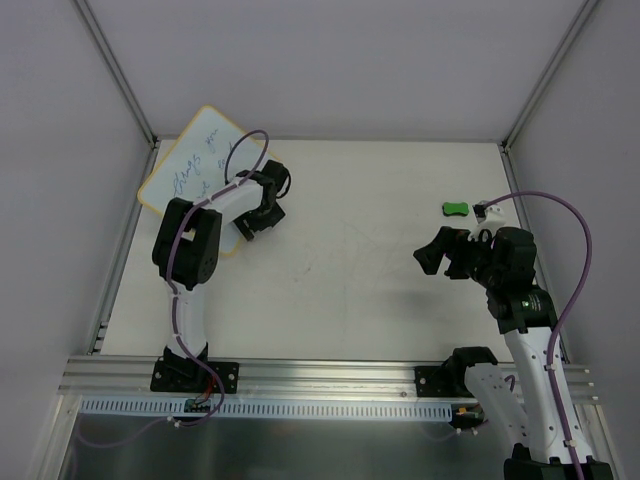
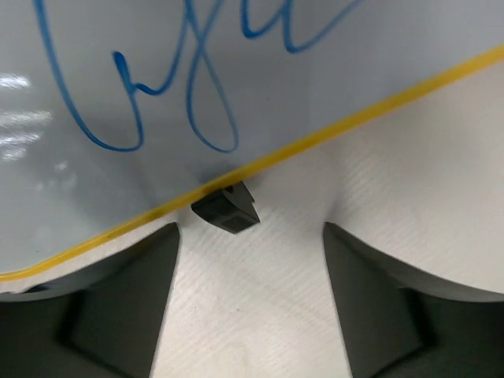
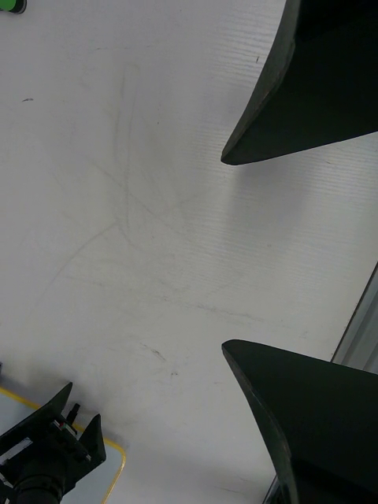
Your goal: Erase the whiteboard
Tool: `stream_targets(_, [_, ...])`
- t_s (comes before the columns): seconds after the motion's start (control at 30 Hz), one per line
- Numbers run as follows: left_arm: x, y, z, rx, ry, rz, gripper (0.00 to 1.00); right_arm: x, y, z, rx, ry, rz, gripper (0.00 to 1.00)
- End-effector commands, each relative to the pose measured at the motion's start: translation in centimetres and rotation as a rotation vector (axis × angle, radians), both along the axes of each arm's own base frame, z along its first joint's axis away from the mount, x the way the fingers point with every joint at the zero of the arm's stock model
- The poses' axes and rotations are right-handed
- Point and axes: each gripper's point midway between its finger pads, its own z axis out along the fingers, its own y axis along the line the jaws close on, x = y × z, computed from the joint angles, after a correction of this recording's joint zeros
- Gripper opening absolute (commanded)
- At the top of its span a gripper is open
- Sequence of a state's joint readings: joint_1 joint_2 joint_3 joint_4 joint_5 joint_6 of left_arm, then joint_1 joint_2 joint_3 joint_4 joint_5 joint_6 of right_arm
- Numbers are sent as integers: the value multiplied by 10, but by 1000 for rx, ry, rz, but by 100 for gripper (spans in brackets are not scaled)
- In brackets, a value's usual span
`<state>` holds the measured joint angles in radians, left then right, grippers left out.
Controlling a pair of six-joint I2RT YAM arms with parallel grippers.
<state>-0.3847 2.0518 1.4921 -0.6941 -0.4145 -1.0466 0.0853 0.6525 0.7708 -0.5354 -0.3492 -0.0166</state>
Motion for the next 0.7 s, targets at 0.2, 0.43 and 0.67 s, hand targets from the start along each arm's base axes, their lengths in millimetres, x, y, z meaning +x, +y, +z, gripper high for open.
stream_targets(0.2, [18,-16,117,-46,-205,-238,99,1,3,12,-1,-51,27,99])
stream_targets(0.43, [6,18,225,-23,-399,-470,99,-3,9,10,1,-59,73,99])
stream_targets(0.67, [-18,104,247,-104,-484,-473,92,-5,20,13,39,-42,135,99])
